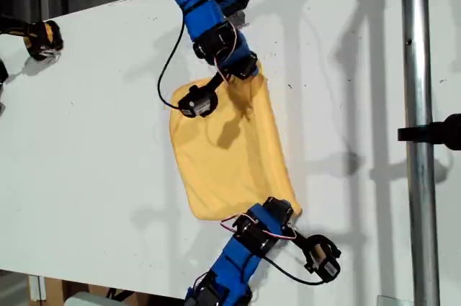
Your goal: Grasp corners of a towel and fold twice.
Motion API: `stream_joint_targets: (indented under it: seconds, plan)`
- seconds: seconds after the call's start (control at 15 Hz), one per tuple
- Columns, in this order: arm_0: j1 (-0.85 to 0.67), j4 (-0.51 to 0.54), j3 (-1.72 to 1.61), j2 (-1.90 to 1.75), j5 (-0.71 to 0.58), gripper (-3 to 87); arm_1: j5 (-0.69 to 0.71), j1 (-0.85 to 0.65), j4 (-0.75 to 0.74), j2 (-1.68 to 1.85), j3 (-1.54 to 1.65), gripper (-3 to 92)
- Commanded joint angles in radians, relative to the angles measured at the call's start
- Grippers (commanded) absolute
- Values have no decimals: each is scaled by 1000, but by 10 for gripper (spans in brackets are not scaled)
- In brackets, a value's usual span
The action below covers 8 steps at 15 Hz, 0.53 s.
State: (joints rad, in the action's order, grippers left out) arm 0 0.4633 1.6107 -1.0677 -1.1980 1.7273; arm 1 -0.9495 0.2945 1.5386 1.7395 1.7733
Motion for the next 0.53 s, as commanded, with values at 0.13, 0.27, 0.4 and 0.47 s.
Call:
stream_joint_targets:
  seconds: [0.13,0.27,0.4,0.47]
  plan:
    - [-229,26,-295,-380,-66,-26,158,-310,43,71,-104,-1]
    - [-367,-28,-529,-569,-118,-26,250,-462,20,66,-132,-1]
    - [-506,-129,-756,-742,-210,-26,339,-598,-40,52,-152,-1]
    - [-577,-175,-845,-819,-270,-26,377,-653,-69,28,-179,-1]
